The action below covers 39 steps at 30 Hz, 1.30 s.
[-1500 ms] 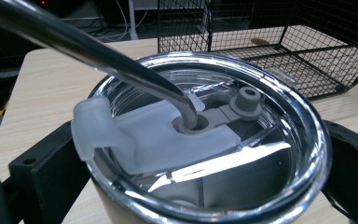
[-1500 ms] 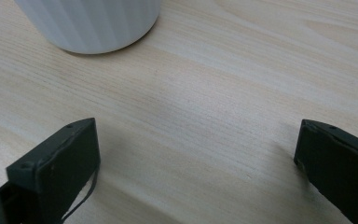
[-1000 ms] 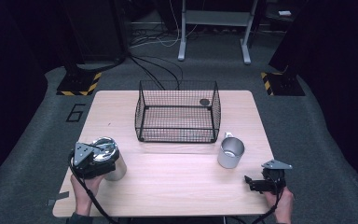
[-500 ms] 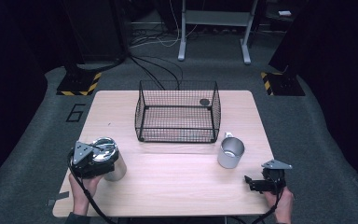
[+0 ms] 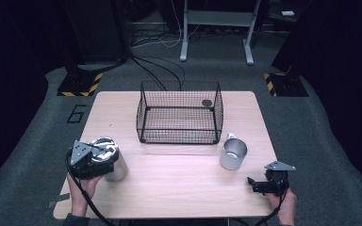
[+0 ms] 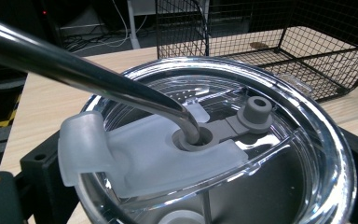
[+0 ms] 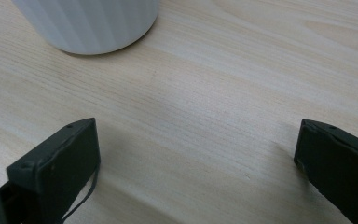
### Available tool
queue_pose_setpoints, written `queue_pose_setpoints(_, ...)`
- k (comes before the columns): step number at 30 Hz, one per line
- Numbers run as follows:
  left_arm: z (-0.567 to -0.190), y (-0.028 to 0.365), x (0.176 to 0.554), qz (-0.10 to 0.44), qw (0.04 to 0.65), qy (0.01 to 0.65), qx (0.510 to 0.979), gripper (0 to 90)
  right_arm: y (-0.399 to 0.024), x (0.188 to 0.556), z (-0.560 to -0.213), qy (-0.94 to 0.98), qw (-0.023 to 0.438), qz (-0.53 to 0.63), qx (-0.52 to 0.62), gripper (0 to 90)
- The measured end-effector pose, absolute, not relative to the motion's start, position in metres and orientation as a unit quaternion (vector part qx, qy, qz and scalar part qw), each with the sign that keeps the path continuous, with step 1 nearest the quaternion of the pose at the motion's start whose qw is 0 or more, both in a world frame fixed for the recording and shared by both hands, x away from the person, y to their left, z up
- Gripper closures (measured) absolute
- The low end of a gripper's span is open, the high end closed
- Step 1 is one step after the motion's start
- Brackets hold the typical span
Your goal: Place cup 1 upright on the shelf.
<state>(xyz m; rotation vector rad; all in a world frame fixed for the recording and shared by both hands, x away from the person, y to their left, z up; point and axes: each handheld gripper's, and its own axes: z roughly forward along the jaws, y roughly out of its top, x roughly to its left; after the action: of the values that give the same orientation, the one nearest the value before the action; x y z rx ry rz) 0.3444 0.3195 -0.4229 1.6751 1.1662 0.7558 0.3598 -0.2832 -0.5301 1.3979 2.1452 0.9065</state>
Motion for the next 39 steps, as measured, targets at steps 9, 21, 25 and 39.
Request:
queue_pose_setpoints(9,-0.411,0.316,0.347,0.309,0.464,0.465,0.688,4.1,-0.283,0.362,-0.530,0.772,0.212,0.328,0.502,0.0)
queue_pose_setpoints(21,-0.402,0.306,0.353,0.308,0.472,0.448,0.694,4.1,-0.284,0.363,-0.530,0.768,0.214,0.323,0.510,0.0)
queue_pose_setpoints(25,-0.401,0.302,0.356,0.303,0.475,0.445,0.696,4.1,-0.284,0.363,-0.530,0.766,0.215,0.324,0.512,0.0)
queue_pose_setpoints(39,-0.393,0.284,0.365,0.282,0.483,0.418,0.715,4.1,-0.284,0.363,-0.530,0.764,0.216,0.324,0.515,0.0)
